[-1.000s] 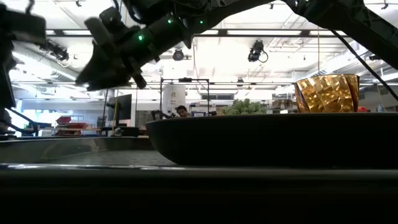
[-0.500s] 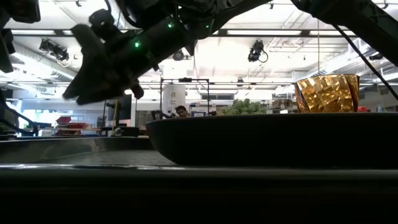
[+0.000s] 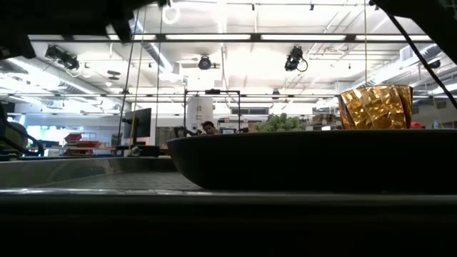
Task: Pick and place plate/cup/fork/spoon on tray
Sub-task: Put the orange spoon on the black tray
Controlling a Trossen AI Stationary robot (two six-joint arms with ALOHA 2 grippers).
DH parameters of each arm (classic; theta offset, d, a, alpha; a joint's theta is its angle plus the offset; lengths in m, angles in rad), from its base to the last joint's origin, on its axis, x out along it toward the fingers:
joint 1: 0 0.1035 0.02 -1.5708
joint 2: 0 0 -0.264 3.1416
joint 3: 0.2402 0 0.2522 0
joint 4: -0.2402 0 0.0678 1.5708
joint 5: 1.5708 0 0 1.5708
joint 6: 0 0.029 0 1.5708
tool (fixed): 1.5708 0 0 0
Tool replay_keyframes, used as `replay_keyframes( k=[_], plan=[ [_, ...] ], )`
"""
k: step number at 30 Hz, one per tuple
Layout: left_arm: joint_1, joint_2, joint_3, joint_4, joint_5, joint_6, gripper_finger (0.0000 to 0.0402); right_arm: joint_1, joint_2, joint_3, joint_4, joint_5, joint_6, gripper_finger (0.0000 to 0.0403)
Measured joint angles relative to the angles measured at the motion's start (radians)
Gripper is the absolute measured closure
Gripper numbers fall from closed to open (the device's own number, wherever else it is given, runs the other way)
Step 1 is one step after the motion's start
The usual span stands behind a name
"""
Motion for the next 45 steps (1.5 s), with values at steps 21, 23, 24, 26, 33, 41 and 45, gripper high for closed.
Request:
replay_keyframes(
  k=[21,23,24,26,33,41,45],
  plan=[
    [0.0,-0.028,0.0,-0.029,-0.031,-0.03,0.0392,-0.109,0.162,0.018,0.12,-0.034,-0.028,0.0241],
    [0.0,-0.028,0.0,-0.044,-0.03,-0.054,0.0392,-0.117,0.172,0.014,0.076,-0.033,-0.028,0.0241],
    [0.0,-0.028,0.0,-0.049,-0.029,-0.058,0.0392,-0.119,0.182,0.014,0.077,-0.027,-0.03,0.0241],
    [0.0,-0.028,0.0,-0.047,-0.028,-0.059,0.0392,-0.121,0.188,0.016,0.076,-0.002,-0.033,0.0241],
    [0.0,-0.028,0.0,-0.049,-0.027,-0.073,0.0392,-0.137,0.199,0.016,0.016,0.075,-0.027,0.0242],
    [0.0,-0.027,0.0,-0.053,-0.027,-0.073,0.0392,-0.18,0.198,0.016,-0.032,0.051,0.079,0.0242],
    [0.0,-0.027,0.0,-0.053,-0.027,-0.07,0.0392,-0.193,0.198,0.016,-0.038,-0.008,0.127,0.0242]
  ],
)
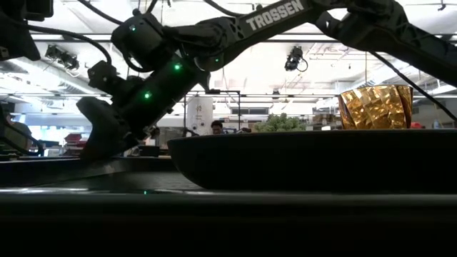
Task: Pick and place plate/cup/fork/spoon on tray
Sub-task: Put the orange spoon on the black tray
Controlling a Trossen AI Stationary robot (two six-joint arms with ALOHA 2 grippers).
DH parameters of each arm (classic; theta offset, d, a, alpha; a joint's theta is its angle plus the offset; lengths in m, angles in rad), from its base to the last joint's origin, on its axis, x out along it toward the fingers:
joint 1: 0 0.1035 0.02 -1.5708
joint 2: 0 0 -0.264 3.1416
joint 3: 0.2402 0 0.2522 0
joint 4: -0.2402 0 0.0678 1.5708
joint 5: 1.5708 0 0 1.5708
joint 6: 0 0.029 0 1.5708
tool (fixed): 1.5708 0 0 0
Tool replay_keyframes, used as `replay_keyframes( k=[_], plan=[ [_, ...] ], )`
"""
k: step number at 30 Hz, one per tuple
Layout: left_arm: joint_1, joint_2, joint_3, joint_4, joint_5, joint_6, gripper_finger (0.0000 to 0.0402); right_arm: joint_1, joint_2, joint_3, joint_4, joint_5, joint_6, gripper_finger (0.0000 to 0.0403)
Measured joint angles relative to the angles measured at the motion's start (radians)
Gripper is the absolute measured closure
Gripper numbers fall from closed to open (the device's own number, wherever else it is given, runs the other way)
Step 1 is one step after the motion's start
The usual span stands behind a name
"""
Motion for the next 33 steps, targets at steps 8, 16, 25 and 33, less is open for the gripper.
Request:
replay_keyframes(
  k=[8,16,25,33],
  plan=[
    [0.0,0.0,0.0,-0.001,0.026,0.003,0.0392,-0.017,-0.002,0.001,-0.035,-0.083,0.051,0.0242],
    [0.0,0.0,0.0,-0.001,0.027,0.002,0.0392,-0.024,-0.003,0.001,-0.037,-0.11,0.06,0.0248],
    [0.0,0.0,0.0,-0.001,0.045,0.002,0.0392,-0.024,-0.003,0.001,-0.044,-0.117,0.067,0.0299],
    [0.0,0.0,0.0,-0.002,0.053,0.002,0.0392,-0.026,-0.003,0.001,-0.037,-0.116,0.076,0.0332]
  ],
)
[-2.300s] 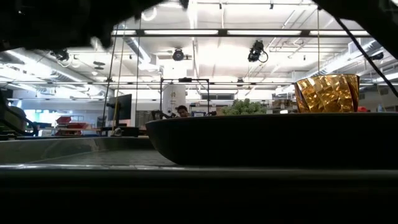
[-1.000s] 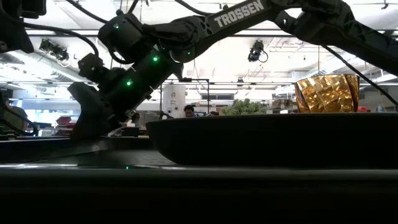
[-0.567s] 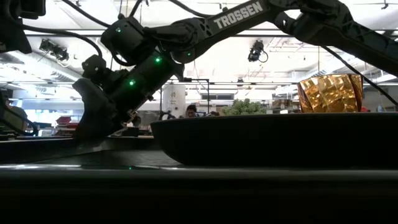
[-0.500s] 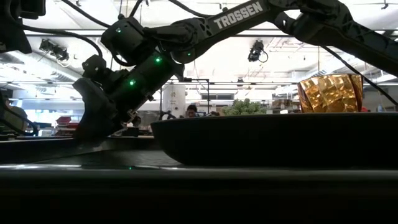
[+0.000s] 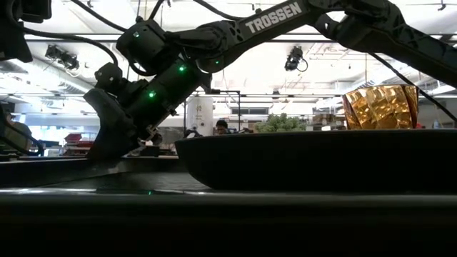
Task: Pick and place plate/cup/fork/spoon on tray
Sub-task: Put the orange spoon on the black tray
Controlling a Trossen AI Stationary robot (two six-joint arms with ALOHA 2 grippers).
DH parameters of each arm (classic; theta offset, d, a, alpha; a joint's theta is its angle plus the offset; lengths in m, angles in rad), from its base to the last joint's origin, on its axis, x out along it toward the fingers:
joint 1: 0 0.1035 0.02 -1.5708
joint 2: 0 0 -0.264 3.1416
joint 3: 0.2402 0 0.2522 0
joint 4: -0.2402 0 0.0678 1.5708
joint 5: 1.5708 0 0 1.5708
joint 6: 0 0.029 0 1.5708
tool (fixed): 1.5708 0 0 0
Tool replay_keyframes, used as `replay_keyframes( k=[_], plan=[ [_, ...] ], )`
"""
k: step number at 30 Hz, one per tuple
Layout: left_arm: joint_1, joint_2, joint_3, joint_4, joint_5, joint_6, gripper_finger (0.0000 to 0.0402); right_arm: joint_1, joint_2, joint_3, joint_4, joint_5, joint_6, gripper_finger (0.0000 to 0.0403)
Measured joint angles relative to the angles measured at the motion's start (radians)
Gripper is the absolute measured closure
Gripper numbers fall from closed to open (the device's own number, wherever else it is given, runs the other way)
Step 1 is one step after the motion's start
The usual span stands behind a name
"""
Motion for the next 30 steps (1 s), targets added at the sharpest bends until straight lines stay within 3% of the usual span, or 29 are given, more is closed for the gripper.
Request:
replay_keyframes(
  k=[17,30],
  plan=[
    [0.0,0.0,0.0,-0.021,0.001,0.0,0.0392,-0.006,-0.003,-0.001,0.05,0.0,-0.003,0.0378],
    [0.0,0.0,0.0,-0.024,0.021,0.024,0.0392,-0.028,-0.023,-0.001,0.037,-0.103,-0.038,0.0398]
  ],
)
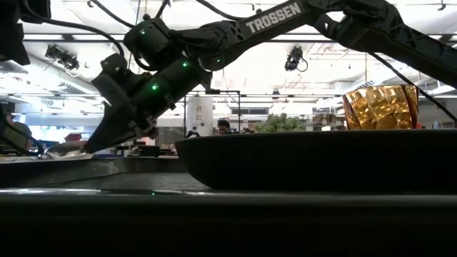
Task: Pick and place plate/cup/fork/spoon on tray
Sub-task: Put the orange spoon on the black tray
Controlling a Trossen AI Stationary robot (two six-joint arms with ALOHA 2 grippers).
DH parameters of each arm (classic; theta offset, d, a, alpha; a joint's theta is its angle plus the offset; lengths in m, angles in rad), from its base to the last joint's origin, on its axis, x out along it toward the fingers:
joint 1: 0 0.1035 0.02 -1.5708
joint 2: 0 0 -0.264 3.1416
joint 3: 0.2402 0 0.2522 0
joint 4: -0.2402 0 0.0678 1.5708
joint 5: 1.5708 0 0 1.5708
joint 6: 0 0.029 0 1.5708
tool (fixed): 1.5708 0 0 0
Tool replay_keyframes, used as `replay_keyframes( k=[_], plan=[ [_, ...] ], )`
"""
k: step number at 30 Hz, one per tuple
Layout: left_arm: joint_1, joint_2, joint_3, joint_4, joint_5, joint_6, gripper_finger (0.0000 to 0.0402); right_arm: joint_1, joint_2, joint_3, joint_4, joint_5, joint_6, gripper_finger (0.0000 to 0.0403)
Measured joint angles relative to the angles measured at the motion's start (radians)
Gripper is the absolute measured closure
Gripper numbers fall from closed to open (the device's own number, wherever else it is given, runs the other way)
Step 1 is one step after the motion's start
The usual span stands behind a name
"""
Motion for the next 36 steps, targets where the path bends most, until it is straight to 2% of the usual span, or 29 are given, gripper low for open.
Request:
replay_keyframes(
  k=[15,25,31,36],
  plan=[
    [0.0,-0.002,0.0,0.002,0.022,-0.008,0.0392,-0.004,-0.121,0.0,-0.131,-0.174,-0.14,0.04],
    [0.0,-0.002,0.0,0.005,0.022,-0.009,0.0392,-0.005,-0.214,0.001,-0.421,-0.187,-0.313,0.0399],
    [0.0,-0.002,0.0,0.006,0.02,-0.009,0.0392,0.0,-0.221,0.001,-0.575,-0.284,-0.364,0.0399],
    [0.0,-0.002,0.0,0.006,0.014,-0.009,0.0392,0.014,-0.203,0.0,-0.647,-0.234,-0.382,0.0399]
  ],
)
